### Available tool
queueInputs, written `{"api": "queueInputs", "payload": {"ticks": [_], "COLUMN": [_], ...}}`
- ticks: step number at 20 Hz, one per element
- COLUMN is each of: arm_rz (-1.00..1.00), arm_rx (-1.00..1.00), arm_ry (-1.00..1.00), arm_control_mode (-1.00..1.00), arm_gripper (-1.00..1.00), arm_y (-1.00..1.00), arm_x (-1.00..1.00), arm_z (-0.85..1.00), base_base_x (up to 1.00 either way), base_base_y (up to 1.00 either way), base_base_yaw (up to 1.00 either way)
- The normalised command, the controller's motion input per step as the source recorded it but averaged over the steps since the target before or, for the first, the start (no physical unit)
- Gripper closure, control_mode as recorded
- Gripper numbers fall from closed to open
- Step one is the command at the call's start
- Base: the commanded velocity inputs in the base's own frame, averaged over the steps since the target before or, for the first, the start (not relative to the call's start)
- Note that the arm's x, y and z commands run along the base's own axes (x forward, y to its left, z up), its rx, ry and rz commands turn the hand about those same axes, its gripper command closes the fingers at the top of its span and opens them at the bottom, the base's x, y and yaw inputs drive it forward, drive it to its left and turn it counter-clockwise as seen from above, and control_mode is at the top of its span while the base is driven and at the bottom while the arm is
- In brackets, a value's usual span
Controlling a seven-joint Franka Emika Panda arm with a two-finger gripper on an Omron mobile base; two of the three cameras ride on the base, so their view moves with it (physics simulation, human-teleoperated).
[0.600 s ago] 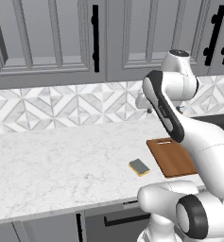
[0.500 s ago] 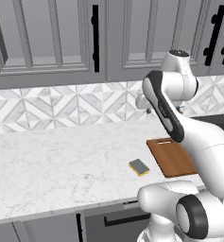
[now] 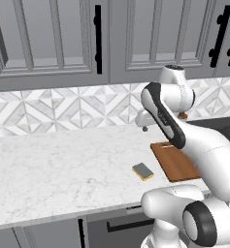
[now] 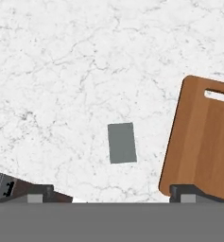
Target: Pick up the sponge from the counter and clean the cutting board by briefly scrubbing or pressing down on the cutting board. Once finished, release the sponge.
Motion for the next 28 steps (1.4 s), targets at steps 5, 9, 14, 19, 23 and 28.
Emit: {"api": "queueInputs", "payload": {"ticks": [5, 9, 14, 19, 23, 28], "arm_rz": [0.14, 0.1, 0.07, 0.07, 0.05, 0.03], "arm_rx": [-0.03, -0.12, -0.09, 0.0, 0.0, 0.0], "arm_ry": [0.12, 0.11, 0.07, 0.06, 0.01, 0.0], "arm_control_mode": [-1.0, -1.0, -1.0, -1.0, -1.0, -1.0], "arm_gripper": [-1.0, -1.0, -1.0, -1.0, -1.0, -1.0], "arm_y": [0.15, 0.01, 0.0, 0.0, 0.0, 0.0], "arm_x": [-0.16, -0.01, 0.0, 0.01, 0.13, 0.25], "arm_z": [-0.55, -0.59, -0.64, -0.52, -0.57, -0.56], "base_base_x": [0.0, 0.0, 0.0, 0.0, 0.0, 0.0], "base_base_y": [0.0, 0.0, 0.0, 0.0, 0.0, 0.0], "base_base_yaw": [0.0, 0.0, 0.0, 0.0, 0.0, 0.0]}}
